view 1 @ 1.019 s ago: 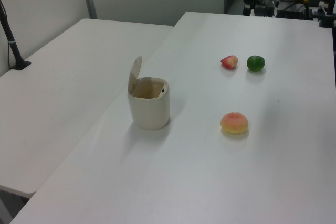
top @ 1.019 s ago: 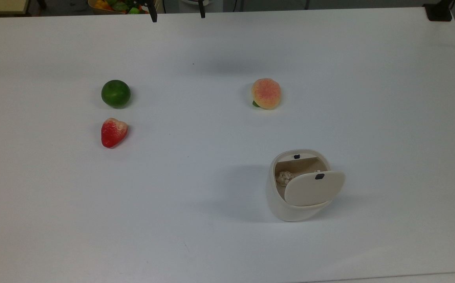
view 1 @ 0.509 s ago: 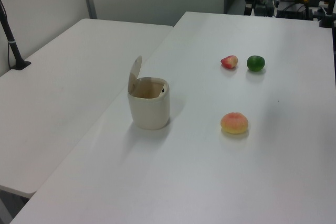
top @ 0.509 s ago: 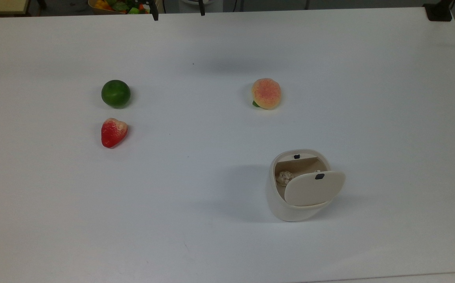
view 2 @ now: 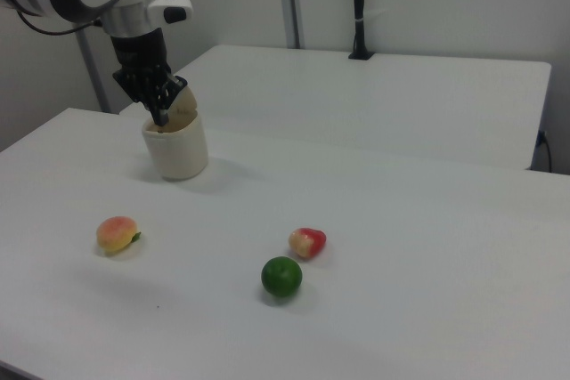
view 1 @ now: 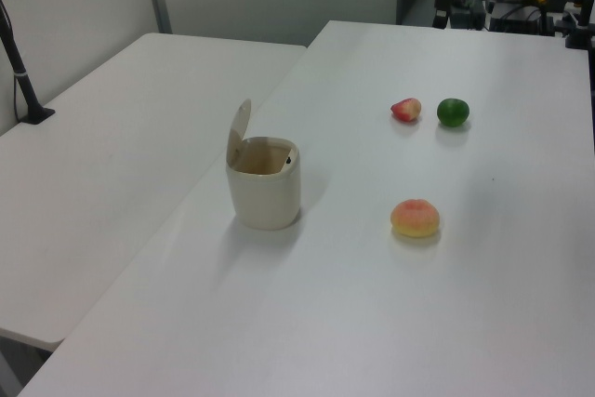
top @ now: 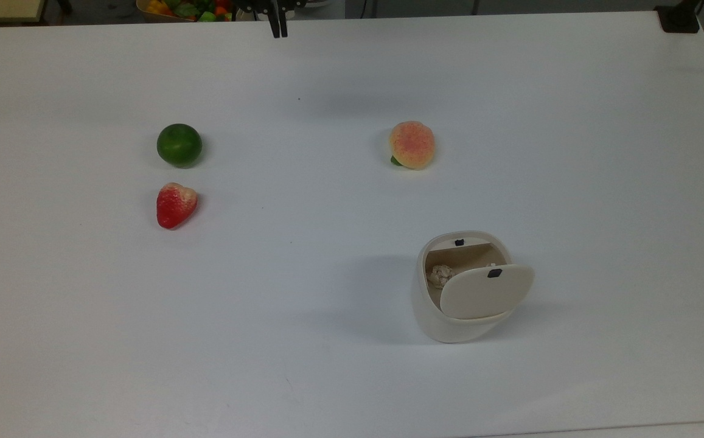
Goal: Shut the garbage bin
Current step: 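Move the gripper over the cream bin's open lid and lower it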
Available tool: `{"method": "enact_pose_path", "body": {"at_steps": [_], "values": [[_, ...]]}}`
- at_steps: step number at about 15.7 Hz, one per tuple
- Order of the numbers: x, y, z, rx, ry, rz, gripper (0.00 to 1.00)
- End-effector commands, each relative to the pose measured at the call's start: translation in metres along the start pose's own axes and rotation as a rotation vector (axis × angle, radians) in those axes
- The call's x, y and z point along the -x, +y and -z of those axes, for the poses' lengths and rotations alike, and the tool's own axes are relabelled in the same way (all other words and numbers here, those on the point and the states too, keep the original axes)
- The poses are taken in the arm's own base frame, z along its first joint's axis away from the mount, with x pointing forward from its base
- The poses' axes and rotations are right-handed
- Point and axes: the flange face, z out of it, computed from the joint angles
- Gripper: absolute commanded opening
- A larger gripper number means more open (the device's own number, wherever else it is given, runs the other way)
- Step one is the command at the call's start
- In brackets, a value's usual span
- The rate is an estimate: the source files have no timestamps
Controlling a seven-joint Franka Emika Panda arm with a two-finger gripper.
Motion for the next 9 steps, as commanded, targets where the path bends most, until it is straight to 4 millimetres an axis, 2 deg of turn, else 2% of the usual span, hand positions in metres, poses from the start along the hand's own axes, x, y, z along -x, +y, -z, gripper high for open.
{"method": "enact_pose_path", "body": {"at_steps": [1,2,5,6,9], "values": [[-0.008,-0.008,-0.003,-0.018,-0.009,0.02,0.0],[-0.012,-0.01,0.003,-0.025,0.013,0.022,0.0],[-0.017,-0.014,0.002,-0.03,0.023,0.026,0.0],[-0.021,-0.017,0.008,-0.029,0.052,0.029,0.0],[-0.041,-0.044,0.0,-0.036,0.077,0.046,0.0]]}}
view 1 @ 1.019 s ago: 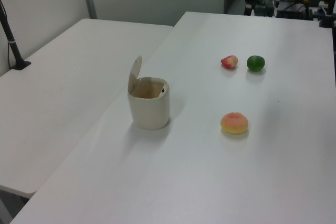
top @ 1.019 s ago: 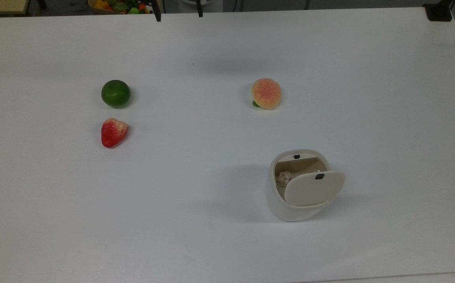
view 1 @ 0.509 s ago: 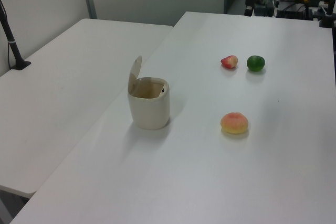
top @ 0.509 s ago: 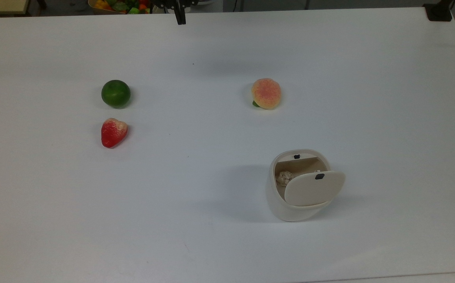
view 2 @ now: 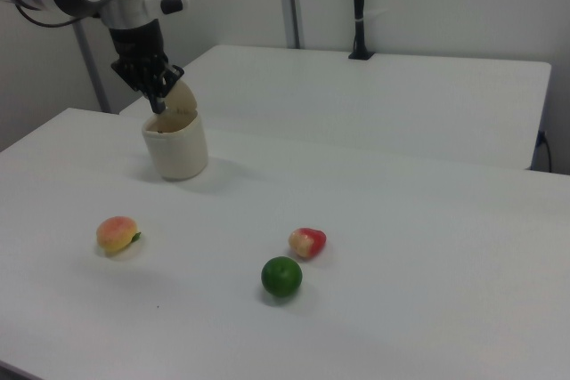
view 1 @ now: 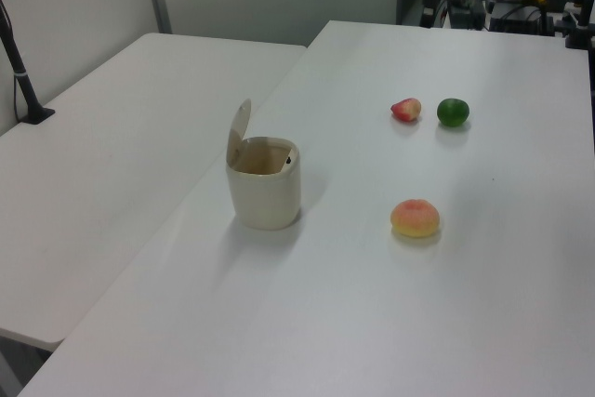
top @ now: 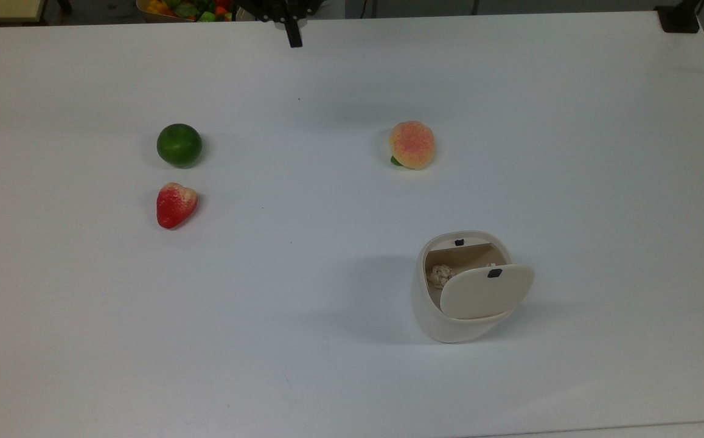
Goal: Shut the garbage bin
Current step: 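Move the gripper over the cream bin's open lid and lower it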
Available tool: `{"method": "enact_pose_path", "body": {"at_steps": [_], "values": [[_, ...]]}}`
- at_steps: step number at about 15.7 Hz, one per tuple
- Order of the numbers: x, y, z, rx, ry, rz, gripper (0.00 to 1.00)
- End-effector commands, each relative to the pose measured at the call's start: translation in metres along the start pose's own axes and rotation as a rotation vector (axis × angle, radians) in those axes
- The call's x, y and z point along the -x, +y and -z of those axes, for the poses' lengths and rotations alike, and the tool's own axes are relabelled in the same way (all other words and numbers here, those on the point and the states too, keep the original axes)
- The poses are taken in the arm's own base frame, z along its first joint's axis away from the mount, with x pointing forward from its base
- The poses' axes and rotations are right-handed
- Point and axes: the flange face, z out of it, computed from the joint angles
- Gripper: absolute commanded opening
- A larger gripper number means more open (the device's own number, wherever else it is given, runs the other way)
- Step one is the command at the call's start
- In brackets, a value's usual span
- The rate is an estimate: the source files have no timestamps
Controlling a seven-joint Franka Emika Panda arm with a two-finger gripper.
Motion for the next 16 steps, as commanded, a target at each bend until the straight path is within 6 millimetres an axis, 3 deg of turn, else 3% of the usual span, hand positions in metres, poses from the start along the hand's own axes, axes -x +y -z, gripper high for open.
{"method": "enact_pose_path", "body": {"at_steps": [1,10,13,16], "values": [[-0.029,-0.023,-0.002,-0.015,0.065,-0.003,0.0],[-0.076,-0.081,-0.019,-0.018,0.313,-0.005,0.0],[-0.092,-0.09,-0.03,-0.031,0.411,-0.04,0.0],[-0.108,-0.113,-0.056,-0.044,0.498,-0.028,0.0]]}}
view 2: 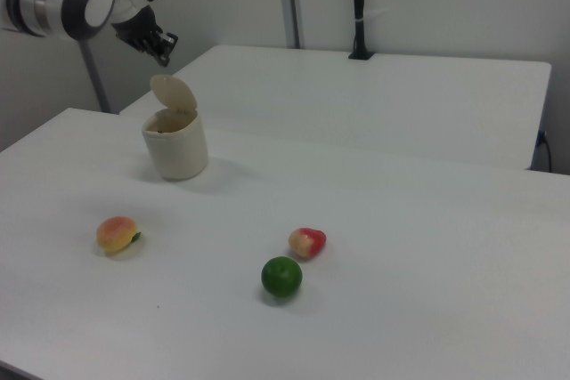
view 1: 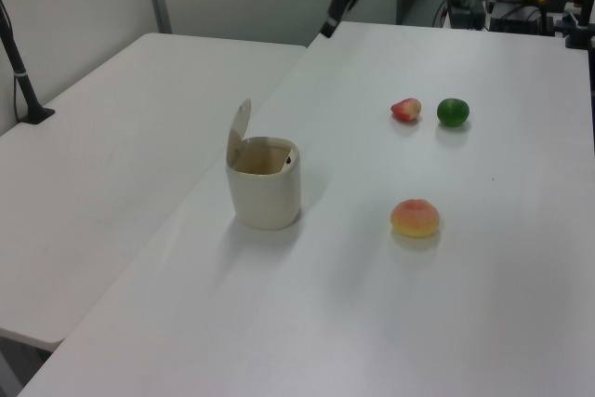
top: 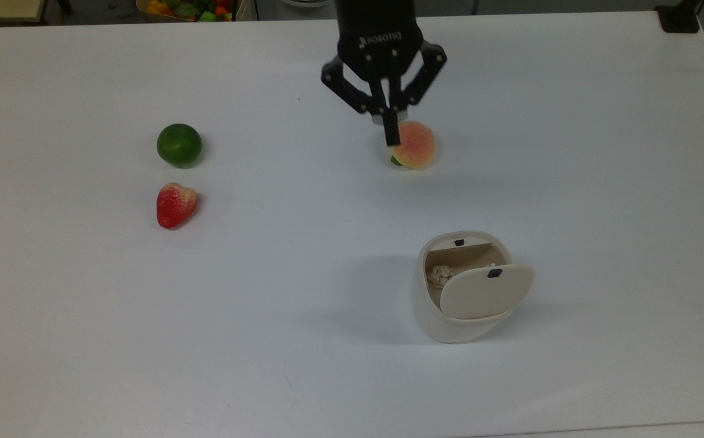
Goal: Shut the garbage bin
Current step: 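Move the gripper over the cream bin's open lid and lower it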
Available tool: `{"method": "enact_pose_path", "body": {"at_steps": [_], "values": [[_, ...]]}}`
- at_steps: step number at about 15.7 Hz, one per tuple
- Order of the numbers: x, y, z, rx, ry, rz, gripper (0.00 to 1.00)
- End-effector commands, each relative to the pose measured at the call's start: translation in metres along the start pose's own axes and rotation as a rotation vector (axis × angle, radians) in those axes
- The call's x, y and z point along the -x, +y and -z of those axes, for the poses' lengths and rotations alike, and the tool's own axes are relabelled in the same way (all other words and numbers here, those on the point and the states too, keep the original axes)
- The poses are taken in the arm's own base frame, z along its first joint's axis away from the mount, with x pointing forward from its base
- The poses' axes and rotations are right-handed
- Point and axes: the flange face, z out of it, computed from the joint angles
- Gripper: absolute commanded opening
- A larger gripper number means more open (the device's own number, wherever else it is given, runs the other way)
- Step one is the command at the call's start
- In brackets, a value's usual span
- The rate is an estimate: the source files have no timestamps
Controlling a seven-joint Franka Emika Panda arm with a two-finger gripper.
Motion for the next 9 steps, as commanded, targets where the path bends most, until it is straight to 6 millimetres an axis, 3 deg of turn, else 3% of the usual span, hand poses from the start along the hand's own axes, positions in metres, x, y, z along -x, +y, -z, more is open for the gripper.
{"method": "enact_pose_path", "body": {"at_steps": [1,9], "values": [[-0.011,-0.027,-0.034,-0.02,0.117,-0.017,0.0],[-0.015,-0.051,-0.093,-0.059,0.339,-0.038,0.0]]}}
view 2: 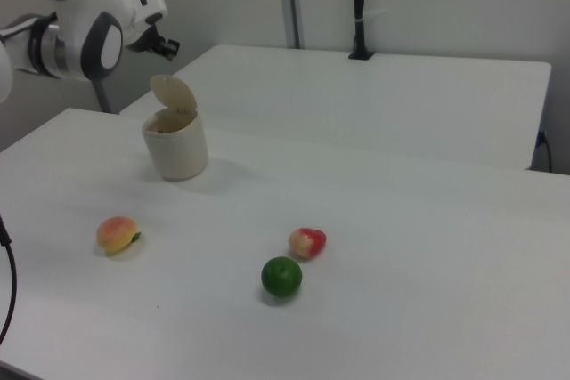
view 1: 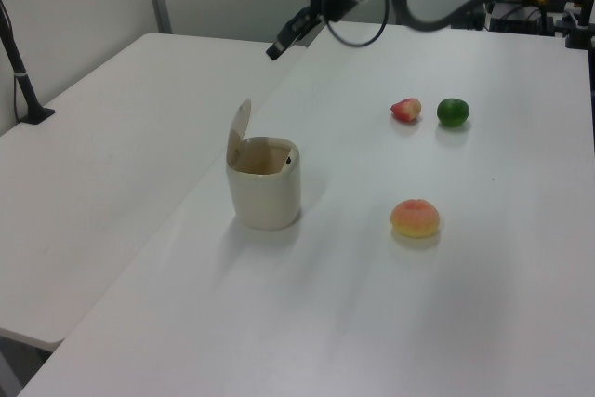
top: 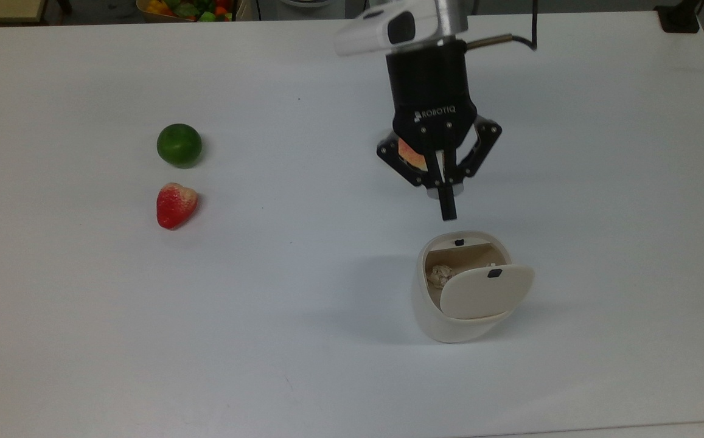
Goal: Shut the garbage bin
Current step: 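Move the gripper over the cream bin's open lid and lower it, then push the open flip lid down onto the bin with the gripper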
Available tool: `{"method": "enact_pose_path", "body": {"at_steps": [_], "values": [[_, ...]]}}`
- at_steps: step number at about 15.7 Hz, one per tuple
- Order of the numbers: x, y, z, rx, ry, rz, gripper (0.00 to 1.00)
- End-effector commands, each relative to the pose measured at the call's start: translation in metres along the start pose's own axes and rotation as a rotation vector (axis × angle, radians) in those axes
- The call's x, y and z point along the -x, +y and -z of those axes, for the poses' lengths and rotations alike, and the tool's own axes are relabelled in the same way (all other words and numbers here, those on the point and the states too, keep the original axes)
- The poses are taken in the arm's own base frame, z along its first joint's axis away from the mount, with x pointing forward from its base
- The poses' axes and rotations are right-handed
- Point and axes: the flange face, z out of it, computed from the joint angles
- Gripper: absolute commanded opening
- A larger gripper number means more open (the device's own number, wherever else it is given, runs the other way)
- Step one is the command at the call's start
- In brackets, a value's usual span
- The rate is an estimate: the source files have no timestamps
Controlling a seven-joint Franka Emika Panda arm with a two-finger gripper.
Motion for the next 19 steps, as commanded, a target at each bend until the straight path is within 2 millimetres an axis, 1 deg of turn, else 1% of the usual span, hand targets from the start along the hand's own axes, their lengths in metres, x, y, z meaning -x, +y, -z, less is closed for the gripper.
{"method": "enact_pose_path", "body": {"at_steps": [1,2,3,4,7,10,15,16,19], "values": [[-0.006,-0.007,-0.021,-0.01,0.079,-0.015,0.0],[-0.007,-0.01,-0.027,-0.013,0.086,-0.02,0.0],[-0.008,-0.009,-0.036,-0.012,0.103,-0.037,0.0],[-0.008,-0.008,-0.042,-0.014,0.121,-0.042,0.0],[-0.001,-0.011,-0.059,-0.021,0.154,-0.037,0.0],[0.012,-0.017,-0.078,-0.029,0.177,-0.025,0.0],[0.025,-0.02,-0.09,-0.032,0.164,-0.02,0.0],[0.031,-0.02,-0.094,-0.03,0.15,-0.021,0.0],[0.036,-0.023,-0.093,-0.032,0.13,-0.021,0.0]]}}
